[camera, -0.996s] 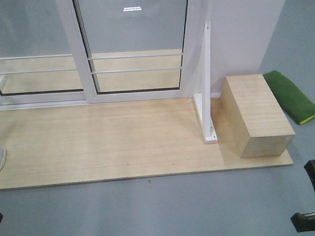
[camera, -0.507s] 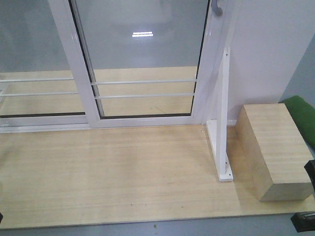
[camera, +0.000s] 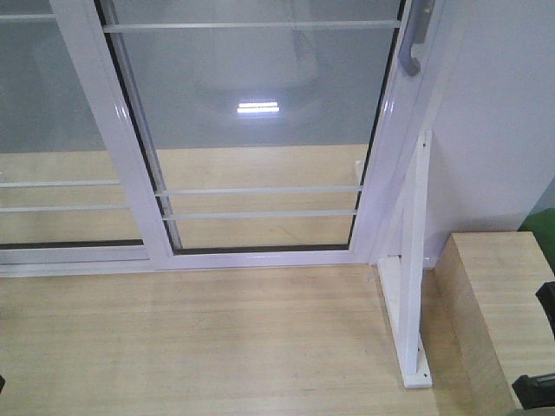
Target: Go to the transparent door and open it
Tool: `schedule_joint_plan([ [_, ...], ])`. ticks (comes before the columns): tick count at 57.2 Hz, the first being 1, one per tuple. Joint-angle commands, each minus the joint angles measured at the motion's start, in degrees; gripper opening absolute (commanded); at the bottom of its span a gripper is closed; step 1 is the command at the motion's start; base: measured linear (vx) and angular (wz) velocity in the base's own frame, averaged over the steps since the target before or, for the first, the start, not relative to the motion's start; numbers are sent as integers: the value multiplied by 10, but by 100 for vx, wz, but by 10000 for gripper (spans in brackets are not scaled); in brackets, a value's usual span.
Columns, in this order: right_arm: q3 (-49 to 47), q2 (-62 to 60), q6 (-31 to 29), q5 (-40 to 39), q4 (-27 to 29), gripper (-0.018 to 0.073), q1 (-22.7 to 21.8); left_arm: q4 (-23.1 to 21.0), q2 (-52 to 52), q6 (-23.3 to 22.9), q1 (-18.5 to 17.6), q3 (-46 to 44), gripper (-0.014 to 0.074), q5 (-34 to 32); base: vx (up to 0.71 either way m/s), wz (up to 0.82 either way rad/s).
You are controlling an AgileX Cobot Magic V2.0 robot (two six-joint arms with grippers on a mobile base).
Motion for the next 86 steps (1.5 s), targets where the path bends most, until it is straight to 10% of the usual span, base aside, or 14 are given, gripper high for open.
schedule_joint_plan([
  [1,2,-9,-1,-46,-4,-4,-2,-3,-9,-3,-3,5,-6,-51,39,5],
  [86,1,26,-1,-42,-3,-4,4,-2,9,-3,3,5,-6,-52,14,1],
])
